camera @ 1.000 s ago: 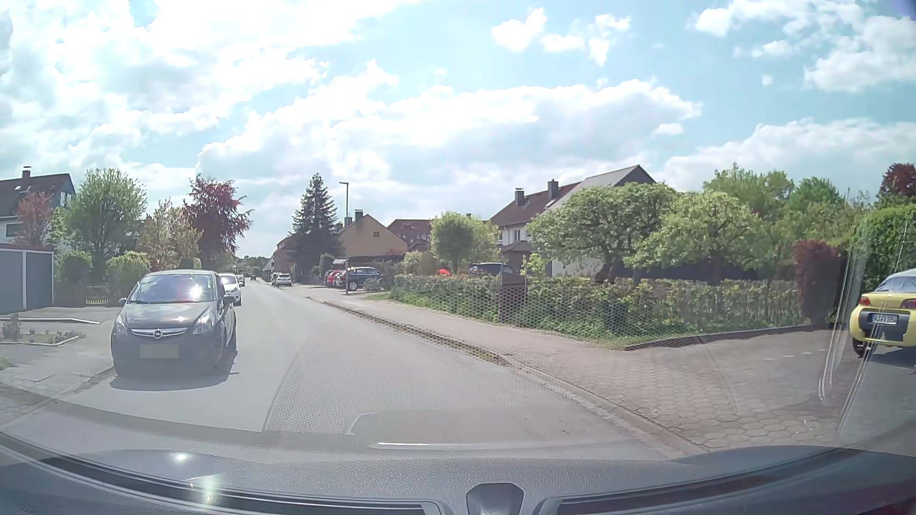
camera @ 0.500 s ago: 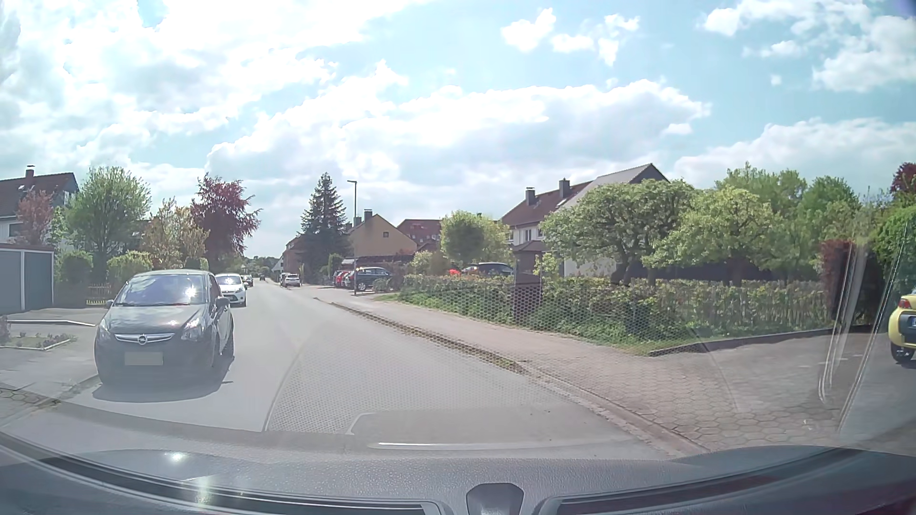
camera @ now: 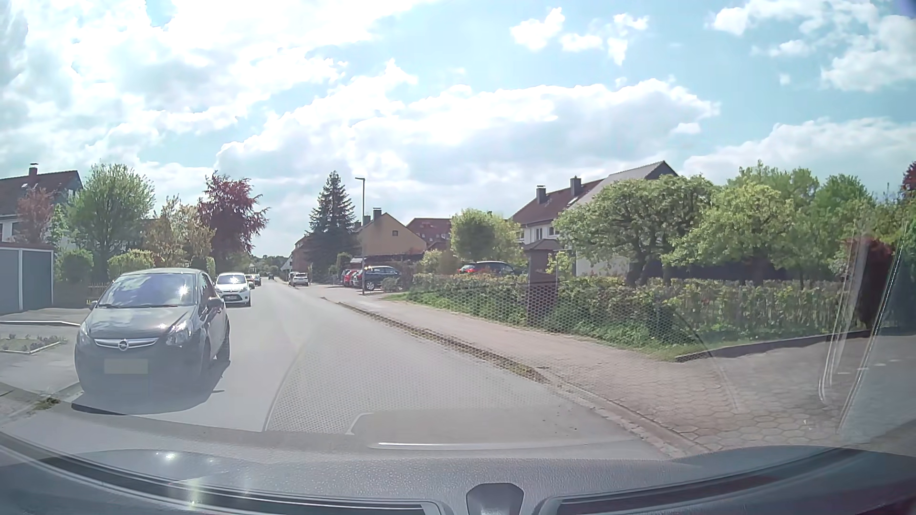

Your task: Follow the waypoints while adhering to traffic rules and regulations

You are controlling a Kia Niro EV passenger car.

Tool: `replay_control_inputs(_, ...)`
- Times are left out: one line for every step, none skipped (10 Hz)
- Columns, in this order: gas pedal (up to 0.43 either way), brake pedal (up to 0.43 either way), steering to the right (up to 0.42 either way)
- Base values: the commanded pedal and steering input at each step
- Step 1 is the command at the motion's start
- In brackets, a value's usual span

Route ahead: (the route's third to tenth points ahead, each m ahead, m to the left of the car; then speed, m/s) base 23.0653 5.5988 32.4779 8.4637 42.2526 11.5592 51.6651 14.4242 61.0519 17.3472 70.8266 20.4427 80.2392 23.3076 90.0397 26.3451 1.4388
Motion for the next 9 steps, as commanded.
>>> replay_control_inputs(0.000, 0.104, -0.092)
replay_control_inputs(0.000, 0.104, -0.090)
replay_control_inputs(0.000, 0.104, -0.088)
replay_control_inputs(0.000, 0.104, -0.083)
replay_control_inputs(0.000, 0.104, -0.078)
replay_control_inputs(0.000, 0.104, -0.077)
replay_control_inputs(0.000, 0.104, -0.077)
replay_control_inputs(0.000, 0.104, -0.077)
replay_control_inputs(0.000, 0.110, -0.077)
